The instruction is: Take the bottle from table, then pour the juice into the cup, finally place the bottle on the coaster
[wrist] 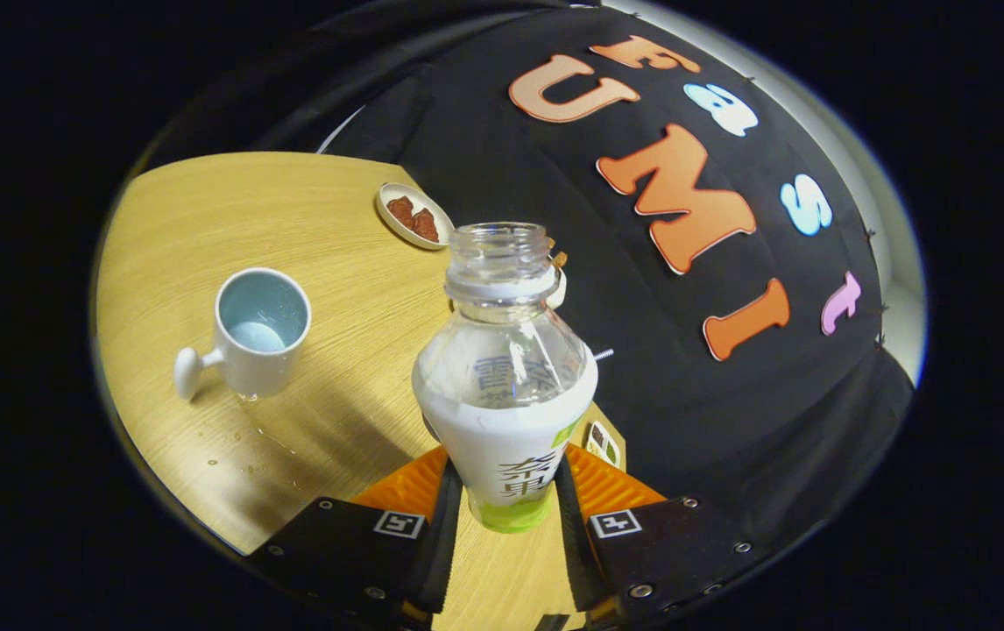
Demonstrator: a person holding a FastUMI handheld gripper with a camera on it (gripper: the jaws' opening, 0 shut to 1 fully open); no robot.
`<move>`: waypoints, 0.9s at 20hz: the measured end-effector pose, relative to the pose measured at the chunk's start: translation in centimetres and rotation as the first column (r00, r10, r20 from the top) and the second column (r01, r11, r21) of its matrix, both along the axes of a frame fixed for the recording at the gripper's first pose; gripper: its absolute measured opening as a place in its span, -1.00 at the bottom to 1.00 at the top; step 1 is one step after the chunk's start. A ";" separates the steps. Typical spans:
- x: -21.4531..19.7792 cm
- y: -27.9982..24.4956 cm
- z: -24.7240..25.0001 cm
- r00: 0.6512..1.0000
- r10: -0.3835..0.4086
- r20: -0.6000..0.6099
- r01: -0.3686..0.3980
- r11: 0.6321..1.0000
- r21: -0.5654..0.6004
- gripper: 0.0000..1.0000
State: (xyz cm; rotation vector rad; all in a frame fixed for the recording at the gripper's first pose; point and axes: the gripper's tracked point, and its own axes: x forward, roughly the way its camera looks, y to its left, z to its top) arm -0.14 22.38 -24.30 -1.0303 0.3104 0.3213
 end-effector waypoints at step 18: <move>1.4 5.4 -1.7 0.953 0.285 0.104 -0.202 0.852 -0.484 0.08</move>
